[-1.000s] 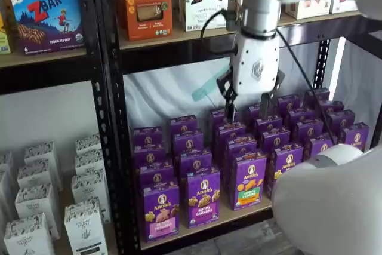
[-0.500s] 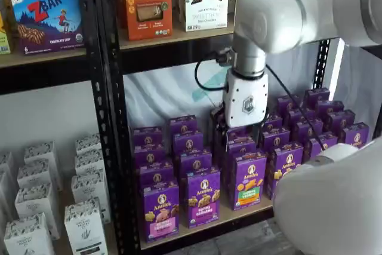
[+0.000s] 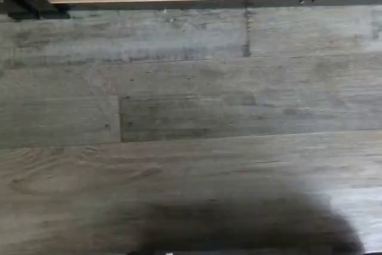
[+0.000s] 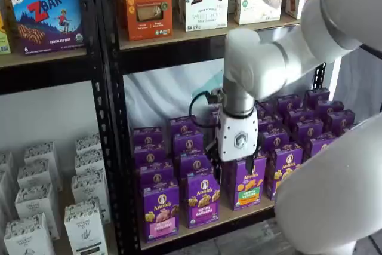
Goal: Pick up the purple box with a pink patch in the middle, on the bottom shelf, the first box from the left
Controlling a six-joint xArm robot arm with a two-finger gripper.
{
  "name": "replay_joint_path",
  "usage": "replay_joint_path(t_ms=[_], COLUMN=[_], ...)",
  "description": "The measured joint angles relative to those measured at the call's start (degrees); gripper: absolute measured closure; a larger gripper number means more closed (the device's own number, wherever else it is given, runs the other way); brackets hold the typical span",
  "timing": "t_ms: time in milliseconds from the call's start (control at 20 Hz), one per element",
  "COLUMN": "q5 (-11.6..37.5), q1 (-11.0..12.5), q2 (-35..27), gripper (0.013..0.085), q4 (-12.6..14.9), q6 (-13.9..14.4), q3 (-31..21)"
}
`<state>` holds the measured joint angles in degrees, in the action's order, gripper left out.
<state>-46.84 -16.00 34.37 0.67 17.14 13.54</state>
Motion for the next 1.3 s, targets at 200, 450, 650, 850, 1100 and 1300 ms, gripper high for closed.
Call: replay_joint_path(t_ms=[200, 450, 650, 850, 1100, 1300], q5=[6.66, 14.2, 16.14, 19.34, 24.3, 25.95], q1=[0.43, 0.8, 0.82, 0.75, 0.34, -0.44], q2=[-5.86, -12.86, -18.64, -24.18, -30.52, -35.71], gripper=[0.013, 0.013, 0.013, 0.013, 0.013, 0.013], q4=[-1.31, -1.1, -1.12, -1.52, -0.49, 0.44], q6=[-1.4, -1.73, -1.82, -2.2, -0.95, 0.66], q3=[-1.13, -1.61, -0.08, 1.54, 4.35, 8.24])
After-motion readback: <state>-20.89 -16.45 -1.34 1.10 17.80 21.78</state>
